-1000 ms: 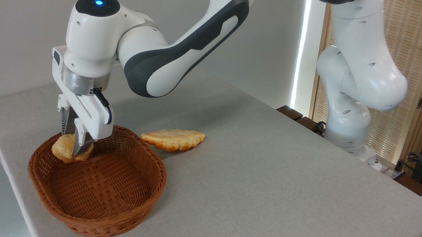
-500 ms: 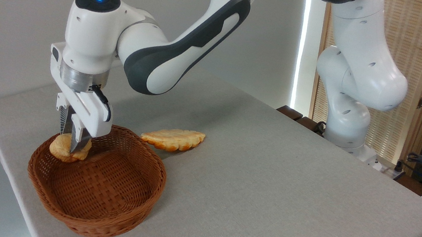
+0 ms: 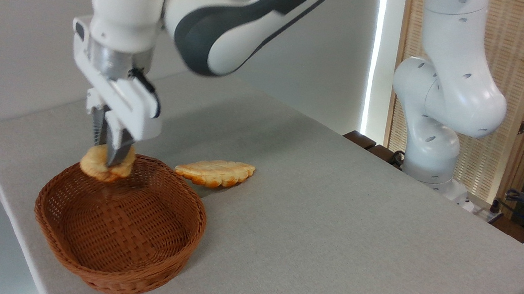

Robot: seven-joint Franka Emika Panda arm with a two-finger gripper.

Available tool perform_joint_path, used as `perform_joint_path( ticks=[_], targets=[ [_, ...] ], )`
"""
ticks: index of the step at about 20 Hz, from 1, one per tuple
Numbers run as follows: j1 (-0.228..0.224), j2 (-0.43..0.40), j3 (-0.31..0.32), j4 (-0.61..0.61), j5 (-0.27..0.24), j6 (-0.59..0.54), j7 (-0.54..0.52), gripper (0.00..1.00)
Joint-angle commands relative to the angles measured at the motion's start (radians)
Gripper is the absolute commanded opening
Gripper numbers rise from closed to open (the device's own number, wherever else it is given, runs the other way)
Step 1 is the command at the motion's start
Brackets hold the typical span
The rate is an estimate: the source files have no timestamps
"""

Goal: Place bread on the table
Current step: 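Lift the bread roll out of the basket and carry it past the pastry, then lower the roll onto the table and open the gripper to release it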

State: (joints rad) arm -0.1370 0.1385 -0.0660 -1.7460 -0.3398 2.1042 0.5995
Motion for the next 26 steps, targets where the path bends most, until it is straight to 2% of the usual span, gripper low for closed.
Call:
perform_joint_path(
  ticks=[1, 2, 3, 5, 8, 10, 11, 13, 14, 16, 26],
  targets=[
    [-0.004, -0.085, 0.072, -0.012, 0.044, -0.127, 0.019, 0.30],
    [-0.004, -0.098, 0.080, -0.013, 0.047, -0.165, 0.019, 0.30],
    [-0.006, -0.106, 0.084, -0.016, 0.077, -0.191, 0.017, 0.34],
    [-0.009, -0.132, 0.080, -0.047, 0.178, -0.240, 0.019, 0.40],
    [-0.009, -0.181, 0.081, -0.104, 0.197, -0.277, 0.025, 0.41],
    [-0.013, -0.210, 0.075, -0.156, 0.238, -0.293, 0.095, 0.44],
    [-0.013, -0.226, 0.074, -0.182, 0.249, -0.314, 0.108, 0.49],
    [-0.015, -0.234, 0.072, -0.196, 0.249, -0.328, 0.106, 0.74],
    [-0.016, -0.234, 0.072, -0.199, 0.249, -0.329, 0.099, 0.92],
    [-0.016, -0.234, 0.071, -0.199, 0.249, -0.342, 0.095, 1.00],
    [-0.018, -0.230, 0.069, -0.199, 0.249, -0.343, 0.095, 1.00]
  ],
)
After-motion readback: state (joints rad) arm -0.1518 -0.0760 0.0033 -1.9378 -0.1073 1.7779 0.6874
